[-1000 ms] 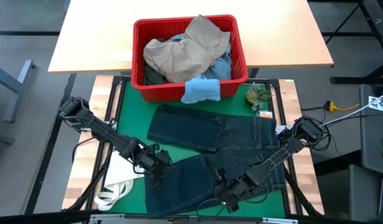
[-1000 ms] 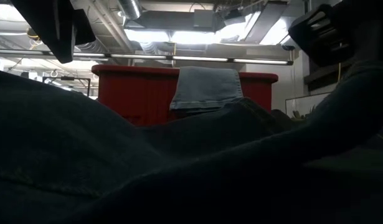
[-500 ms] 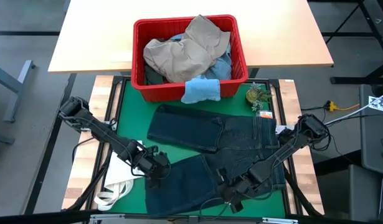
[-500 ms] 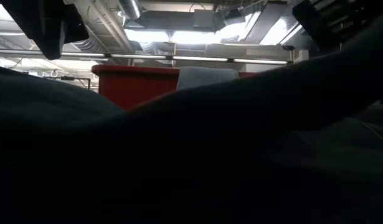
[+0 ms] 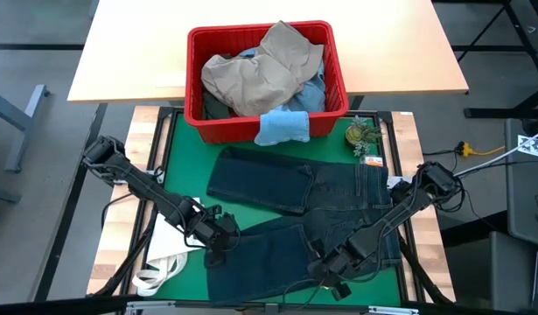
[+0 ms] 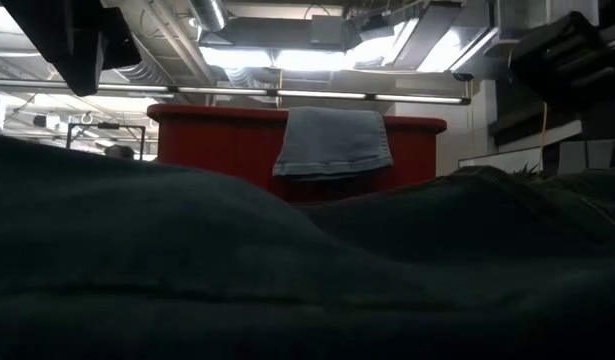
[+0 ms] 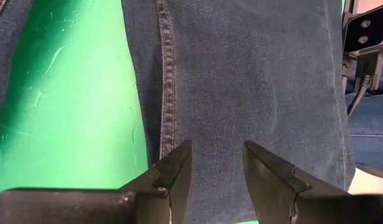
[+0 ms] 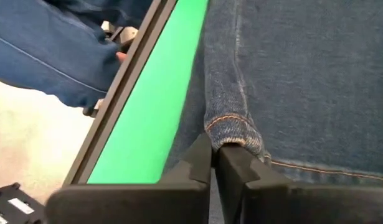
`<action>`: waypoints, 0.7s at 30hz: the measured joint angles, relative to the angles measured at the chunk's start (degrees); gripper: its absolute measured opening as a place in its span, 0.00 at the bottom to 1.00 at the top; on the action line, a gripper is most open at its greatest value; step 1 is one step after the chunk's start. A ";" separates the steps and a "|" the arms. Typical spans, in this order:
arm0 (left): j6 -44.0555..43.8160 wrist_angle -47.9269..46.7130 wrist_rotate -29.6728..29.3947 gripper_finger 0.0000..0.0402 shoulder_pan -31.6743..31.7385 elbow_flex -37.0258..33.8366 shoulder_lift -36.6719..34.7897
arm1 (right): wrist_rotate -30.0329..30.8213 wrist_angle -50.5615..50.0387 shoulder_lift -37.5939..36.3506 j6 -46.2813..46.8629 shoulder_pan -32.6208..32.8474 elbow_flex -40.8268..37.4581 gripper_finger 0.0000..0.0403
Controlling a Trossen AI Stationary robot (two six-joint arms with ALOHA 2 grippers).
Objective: Fold Laundry from Bin
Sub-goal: Fold the dark blue pants
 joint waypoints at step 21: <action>0.02 -0.02 0.02 0.34 -1.87 0.00 0.00 | -3.41 -6.18 0.00 1.13 -0.02 0.00 0.44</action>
